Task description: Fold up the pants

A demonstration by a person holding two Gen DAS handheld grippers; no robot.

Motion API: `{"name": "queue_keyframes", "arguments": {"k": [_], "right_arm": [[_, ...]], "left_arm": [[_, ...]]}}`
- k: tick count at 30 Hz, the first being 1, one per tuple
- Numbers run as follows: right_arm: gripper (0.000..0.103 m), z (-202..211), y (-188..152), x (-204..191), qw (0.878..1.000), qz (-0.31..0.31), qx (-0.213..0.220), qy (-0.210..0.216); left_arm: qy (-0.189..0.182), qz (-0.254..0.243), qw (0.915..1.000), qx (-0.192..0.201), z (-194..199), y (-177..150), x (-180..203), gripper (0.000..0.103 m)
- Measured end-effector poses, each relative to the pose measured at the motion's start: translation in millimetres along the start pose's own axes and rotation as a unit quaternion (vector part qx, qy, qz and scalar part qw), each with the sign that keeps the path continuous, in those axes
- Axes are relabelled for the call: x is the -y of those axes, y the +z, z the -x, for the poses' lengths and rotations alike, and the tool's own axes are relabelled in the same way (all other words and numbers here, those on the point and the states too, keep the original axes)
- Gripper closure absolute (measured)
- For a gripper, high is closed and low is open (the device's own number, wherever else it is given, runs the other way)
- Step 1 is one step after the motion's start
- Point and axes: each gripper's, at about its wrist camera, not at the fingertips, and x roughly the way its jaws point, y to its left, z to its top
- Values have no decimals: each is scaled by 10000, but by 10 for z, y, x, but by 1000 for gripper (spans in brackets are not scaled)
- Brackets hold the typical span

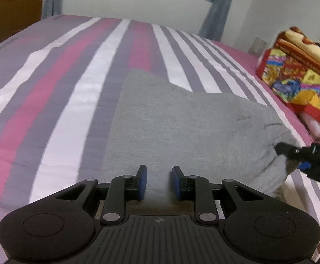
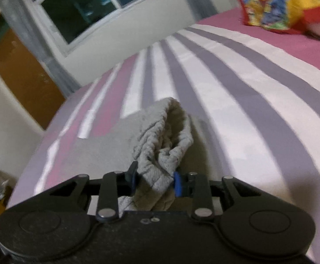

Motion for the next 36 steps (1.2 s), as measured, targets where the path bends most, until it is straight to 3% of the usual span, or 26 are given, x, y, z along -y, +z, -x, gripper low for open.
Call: {"name": "queue_keyframes", "arguments": {"k": [3, 7, 10, 12, 14, 17, 21, 25, 27, 32, 36], "right_arm": [[72, 11, -69, 139, 9997, -226, -3, -34], [71, -81, -31, 37, 10000, -80, 18, -30], [53, -249, -38, 141, 9984, -42, -362, -441], [33, -149, -63, 236, 9983, -177, -288, -470], [38, 15, -48, 227, 9983, -11, -72, -571], [54, 187, 30, 86, 9977, 337, 190, -551], [62, 131, 101, -341, 9900, 1335, 249, -394], [64, -116, -59, -429, 9822, 1794, -191, -526], [68, -212, -240, -299, 9785, 1905, -351, -708], [68, -192, -211, -279, 9803, 1827, -344, -660], [66, -91, -37, -440, 9856, 1649, -124, -352]], "left_arm": [[12, -99, 9999, -20, -27, -6, 92, 78], [107, -78, 9999, -54, -75, 6, 108, 78], [167, -69, 9997, -159, -137, 15, 106, 78], [177, -136, 9996, -166, -140, 18, 121, 78], [163, -146, 9996, -157, -117, 20, 126, 78], [130, -85, 9998, -134, -71, 74, 143, 78], [154, -101, 9998, -34, -61, 168, 175, 78], [224, -119, 9991, -350, -211, 112, 140, 78], [147, -208, 9993, -273, -215, 25, 140, 78], [113, -173, 9993, -309, -199, 81, 145, 78], [67, -227, 9994, -235, -243, 265, 154, 78]]}}
